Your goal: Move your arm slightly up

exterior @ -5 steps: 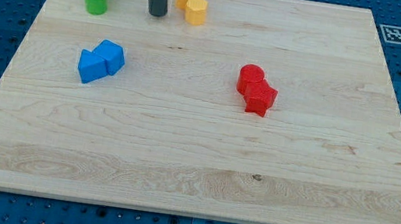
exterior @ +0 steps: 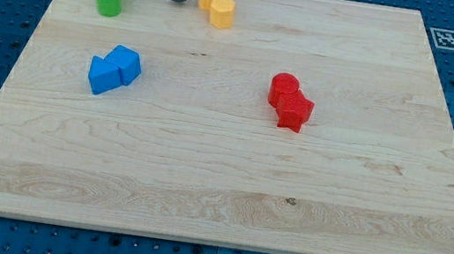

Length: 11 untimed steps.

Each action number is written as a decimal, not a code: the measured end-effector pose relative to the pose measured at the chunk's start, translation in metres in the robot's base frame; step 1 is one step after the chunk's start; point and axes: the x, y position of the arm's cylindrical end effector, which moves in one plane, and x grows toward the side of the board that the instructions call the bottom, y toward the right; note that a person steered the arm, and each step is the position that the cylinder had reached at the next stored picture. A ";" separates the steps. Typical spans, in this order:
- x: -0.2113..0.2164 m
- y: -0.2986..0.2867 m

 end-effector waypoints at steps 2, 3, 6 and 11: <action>-0.016 0.000; -0.024 0.000; -0.044 0.001; -0.044 0.007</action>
